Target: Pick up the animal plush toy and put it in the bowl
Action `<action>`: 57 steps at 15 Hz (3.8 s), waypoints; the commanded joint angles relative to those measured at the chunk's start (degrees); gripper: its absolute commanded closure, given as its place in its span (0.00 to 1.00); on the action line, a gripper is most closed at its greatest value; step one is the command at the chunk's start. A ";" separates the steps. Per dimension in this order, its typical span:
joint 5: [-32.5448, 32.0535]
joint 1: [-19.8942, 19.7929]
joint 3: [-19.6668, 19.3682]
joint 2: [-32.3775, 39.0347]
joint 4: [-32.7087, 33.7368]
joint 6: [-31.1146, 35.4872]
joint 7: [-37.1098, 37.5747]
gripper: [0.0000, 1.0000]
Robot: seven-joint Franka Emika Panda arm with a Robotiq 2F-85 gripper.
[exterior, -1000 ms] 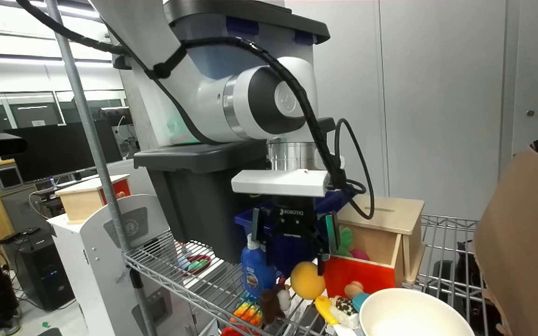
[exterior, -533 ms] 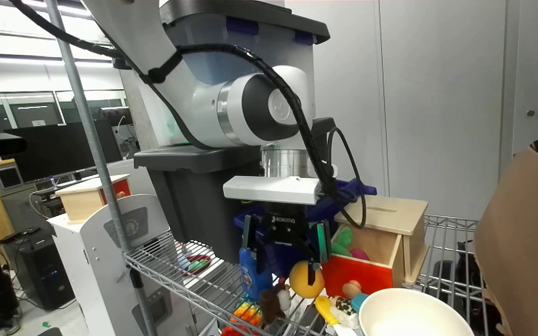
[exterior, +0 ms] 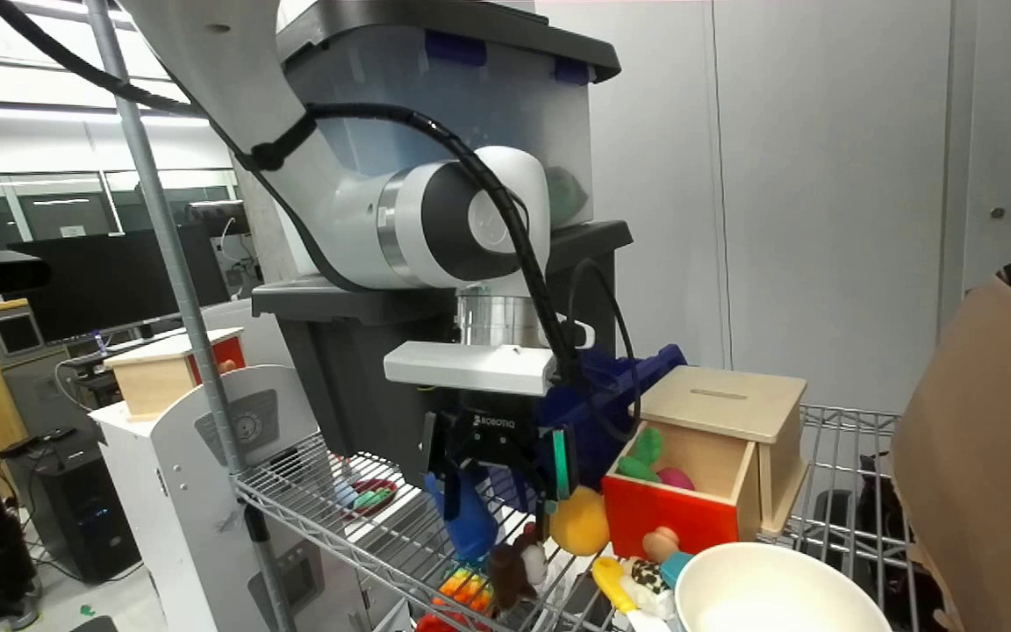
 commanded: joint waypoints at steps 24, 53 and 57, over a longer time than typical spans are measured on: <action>0.00 -1.49 -0.84 -1.24 -2.50 1.06 -0.08 0.00; -0.17 -1.51 -0.22 4.02 1.19 1.21 -2.12 0.66; -0.31 -1.33 -0.37 3.66 0.73 1.25 -1.73 0.95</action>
